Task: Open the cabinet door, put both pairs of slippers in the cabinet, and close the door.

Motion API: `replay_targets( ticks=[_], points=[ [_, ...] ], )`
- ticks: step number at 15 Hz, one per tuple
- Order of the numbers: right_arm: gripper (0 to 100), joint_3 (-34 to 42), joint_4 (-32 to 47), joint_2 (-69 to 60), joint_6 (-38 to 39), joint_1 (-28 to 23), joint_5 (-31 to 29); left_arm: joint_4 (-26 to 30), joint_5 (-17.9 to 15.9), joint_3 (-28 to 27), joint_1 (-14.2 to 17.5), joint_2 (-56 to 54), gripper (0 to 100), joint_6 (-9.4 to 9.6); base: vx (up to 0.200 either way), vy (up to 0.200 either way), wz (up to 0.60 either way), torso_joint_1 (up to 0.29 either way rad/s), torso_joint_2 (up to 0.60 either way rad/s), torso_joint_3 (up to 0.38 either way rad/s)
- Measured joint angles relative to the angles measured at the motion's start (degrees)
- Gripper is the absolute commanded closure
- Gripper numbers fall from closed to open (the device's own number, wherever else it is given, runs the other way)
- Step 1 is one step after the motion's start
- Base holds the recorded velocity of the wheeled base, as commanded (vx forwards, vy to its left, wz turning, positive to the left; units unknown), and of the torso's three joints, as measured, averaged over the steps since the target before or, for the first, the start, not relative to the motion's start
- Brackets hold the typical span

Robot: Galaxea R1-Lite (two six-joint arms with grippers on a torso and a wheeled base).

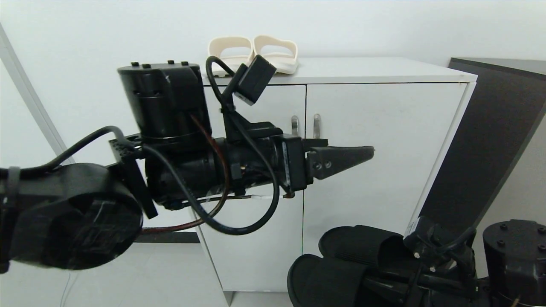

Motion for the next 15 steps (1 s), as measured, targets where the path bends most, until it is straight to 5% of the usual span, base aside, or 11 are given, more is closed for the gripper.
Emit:
replay_targets(
  ticks=[3, 7, 15],
  points=[
    [100, 0.0, 0.0, 0.0, 0.0, 0.0, 0.0, 0.7, 5.6, -4.3, 0.5, 4.4, 0, -1.17, 0.000, 0.000, 0.00, 0.000, 0.00, 0.000],
    [100, 0.0, 0.0, 0.4, 0.0, 0.0, 0.0, 1.6, 6.7, -4.6, 3.5, 6.0, 0, -4.55, 0.000, 0.000, 0.00, 0.000, 0.00, 0.000],
    [100, 0.2, -1.3, 1.5, -0.1, 0.0, -0.2, 4.4, 10.9, -8.9, 4.3, 7.6, 0, -4.84, 0.000, 0.000, 0.00, 0.000, 0.00, 0.000]
  ],
)
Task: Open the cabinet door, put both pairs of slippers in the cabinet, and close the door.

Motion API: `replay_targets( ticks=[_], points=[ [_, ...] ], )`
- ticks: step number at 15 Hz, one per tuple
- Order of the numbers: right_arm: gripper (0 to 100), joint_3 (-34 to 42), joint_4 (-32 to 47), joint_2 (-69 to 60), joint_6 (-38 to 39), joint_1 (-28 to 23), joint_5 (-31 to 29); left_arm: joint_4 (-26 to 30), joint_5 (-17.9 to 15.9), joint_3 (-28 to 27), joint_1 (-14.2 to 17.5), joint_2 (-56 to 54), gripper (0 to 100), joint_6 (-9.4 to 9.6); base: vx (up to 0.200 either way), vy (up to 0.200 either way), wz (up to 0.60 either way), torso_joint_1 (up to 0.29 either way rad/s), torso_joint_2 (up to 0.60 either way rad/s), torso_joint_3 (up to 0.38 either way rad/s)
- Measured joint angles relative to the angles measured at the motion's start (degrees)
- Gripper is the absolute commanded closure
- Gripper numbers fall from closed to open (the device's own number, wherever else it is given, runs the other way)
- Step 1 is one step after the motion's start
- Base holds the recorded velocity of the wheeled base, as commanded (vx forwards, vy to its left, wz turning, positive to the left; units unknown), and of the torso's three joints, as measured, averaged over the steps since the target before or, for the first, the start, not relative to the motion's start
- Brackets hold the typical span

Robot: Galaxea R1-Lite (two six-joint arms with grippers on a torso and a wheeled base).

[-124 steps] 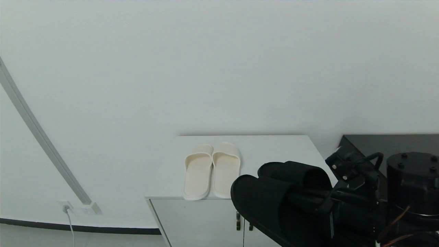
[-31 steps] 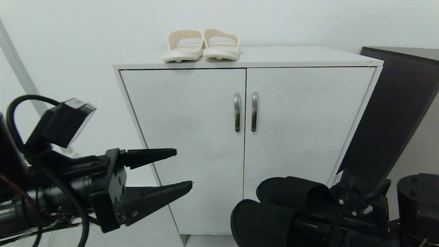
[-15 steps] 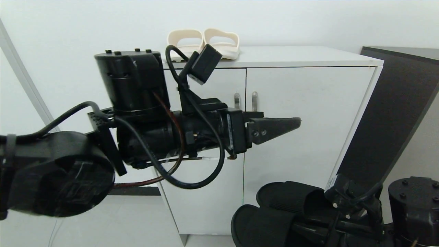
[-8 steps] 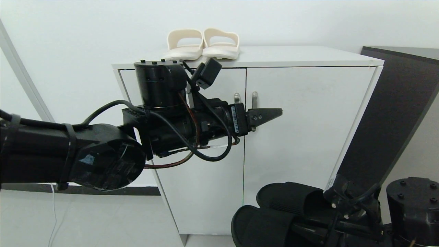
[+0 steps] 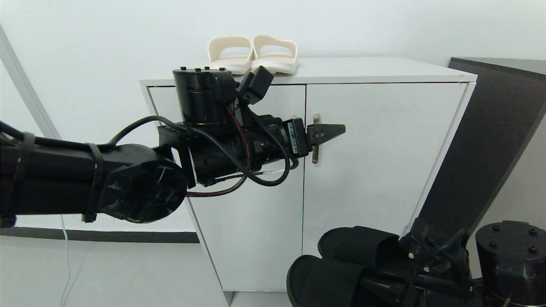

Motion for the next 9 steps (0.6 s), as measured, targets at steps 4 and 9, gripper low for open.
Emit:
replay_targets(
  ticks=[4, 9],
  points=[
    [100, 0.0, 0.0, 0.2, 0.0, 0.0, 0.0, 0.5, 2.0, -2.8, 0.2, 1.9, 0, 0.00, 0.000, 0.000, 0.00, 0.000, 0.00, 0.000],
    [100, 0.0, 0.0, 0.2, 0.0, 0.0, 0.0, 3.3, 2.4, -5.6, 0.3, 3.8, 0, 0.07, 0.000, 0.000, 0.00, 0.000, 0.00, 0.000]
  ],
)
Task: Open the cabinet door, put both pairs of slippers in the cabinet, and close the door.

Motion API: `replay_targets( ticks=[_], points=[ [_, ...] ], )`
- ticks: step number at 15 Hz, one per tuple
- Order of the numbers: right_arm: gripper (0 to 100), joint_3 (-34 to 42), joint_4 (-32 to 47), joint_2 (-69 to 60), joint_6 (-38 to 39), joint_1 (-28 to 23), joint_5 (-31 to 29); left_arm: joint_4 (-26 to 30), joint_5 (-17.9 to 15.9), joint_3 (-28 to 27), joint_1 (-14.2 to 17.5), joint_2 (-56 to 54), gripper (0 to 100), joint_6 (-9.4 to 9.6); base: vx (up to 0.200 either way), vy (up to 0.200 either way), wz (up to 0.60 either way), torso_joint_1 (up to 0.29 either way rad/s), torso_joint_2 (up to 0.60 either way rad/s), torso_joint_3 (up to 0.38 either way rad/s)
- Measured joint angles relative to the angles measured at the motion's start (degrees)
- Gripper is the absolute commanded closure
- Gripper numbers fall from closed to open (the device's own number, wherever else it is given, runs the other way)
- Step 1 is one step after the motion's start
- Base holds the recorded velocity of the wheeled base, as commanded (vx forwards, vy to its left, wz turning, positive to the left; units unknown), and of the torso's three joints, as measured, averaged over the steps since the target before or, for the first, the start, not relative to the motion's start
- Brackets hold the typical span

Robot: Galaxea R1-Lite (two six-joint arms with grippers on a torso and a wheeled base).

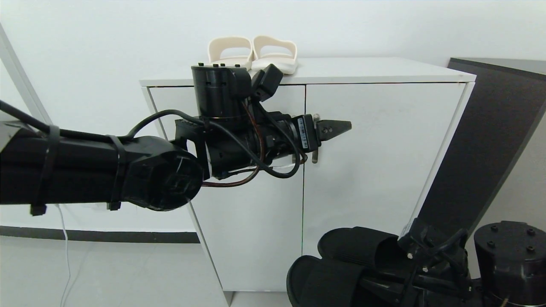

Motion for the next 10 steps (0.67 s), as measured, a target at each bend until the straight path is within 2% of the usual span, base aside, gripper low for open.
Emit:
replay_targets(
  ticks=[8, 9, 10],
  points=[
    [100, 0.0, 0.0, 0.0, 0.0, 0.0, 0.1, 0.0, -0.4, -1.1, -0.1, 1.7, 0, -0.05, 0.000, 0.000, 0.00, 0.000, 0.00, 0.000],
    [100, 0.1, 0.0, 0.0, -0.1, 0.0, 0.1, 0.0, -0.4, -1.3, -0.1, 1.9, 100, -0.05, 0.000, 0.000, 0.00, 0.000, 0.00, 0.000],
    [100, 0.2, 0.1, 0.0, 0.0, 0.2, 0.1, 0.0, -0.4, -1.4, -0.1, 2.0, 100, -0.05, 0.000, 0.000, 0.00, 0.000, 0.00, 0.000]
  ],
)
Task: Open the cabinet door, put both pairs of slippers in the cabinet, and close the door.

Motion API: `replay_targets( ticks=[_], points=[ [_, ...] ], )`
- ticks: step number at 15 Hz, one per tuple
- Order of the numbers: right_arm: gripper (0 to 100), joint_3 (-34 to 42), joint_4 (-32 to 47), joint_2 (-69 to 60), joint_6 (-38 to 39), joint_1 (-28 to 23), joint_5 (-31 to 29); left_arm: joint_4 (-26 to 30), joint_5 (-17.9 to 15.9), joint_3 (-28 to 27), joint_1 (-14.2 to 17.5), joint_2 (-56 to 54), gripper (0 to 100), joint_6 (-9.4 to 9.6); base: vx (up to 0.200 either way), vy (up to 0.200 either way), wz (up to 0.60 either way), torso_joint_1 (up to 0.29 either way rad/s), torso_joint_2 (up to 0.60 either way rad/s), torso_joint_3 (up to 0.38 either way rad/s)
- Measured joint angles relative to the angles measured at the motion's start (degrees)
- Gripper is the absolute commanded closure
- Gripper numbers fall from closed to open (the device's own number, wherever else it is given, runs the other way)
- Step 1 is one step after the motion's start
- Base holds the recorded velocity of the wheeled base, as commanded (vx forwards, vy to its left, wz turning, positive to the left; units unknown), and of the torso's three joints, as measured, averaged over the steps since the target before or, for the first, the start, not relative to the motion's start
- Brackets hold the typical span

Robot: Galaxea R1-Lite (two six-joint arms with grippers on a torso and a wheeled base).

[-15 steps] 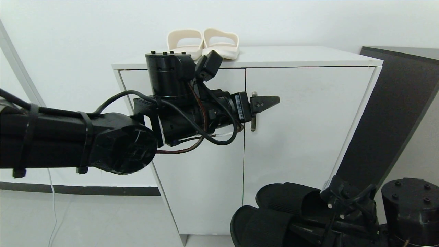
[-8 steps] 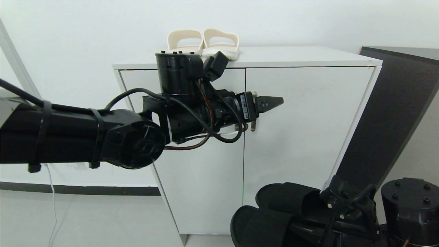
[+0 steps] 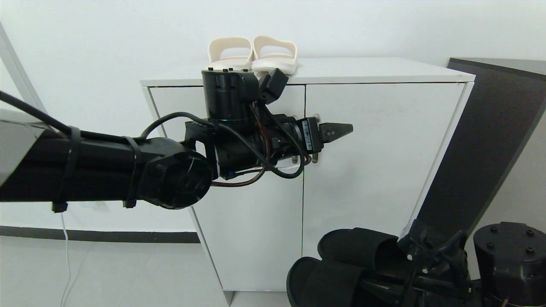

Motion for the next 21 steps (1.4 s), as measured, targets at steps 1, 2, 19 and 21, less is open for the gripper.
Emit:
replay_targets(
  ticks=[1, 2, 19, 21],
  points=[
    [100, 0.1, 0.0, 0.0, 0.0, 0.2, 0.0, -0.1, 0.1, 0.0, 0.1, 0.0, 100, 0.00, 0.000, 0.000, 0.00, 0.000, 0.00, 0.000],
    [100, 0.2, 0.0, 0.0, 0.2, 0.3, 0.0, 0.0, 0.3, 0.0, 0.1, 0.2, 100, -0.11, 0.000, 0.000, 0.00, 0.000, 0.00, 0.000],
    [100, 3.9, 0.0, -1.4, -0.4, 4.7, 4.8, -0.7, 0.4, 17.2, -2.9, -15.5, 100, -0.02, 0.000, 0.000, 0.00, 0.000, 0.00, 0.000],
    [100, 3.9, 0.0, -1.4, -0.4, 4.9, 4.7, -0.6, 0.1, 17.7, -1.1, -16.2, 100, -0.09, 0.000, 0.000, 0.00, 0.000, 0.00, 0.000]
  ],
)
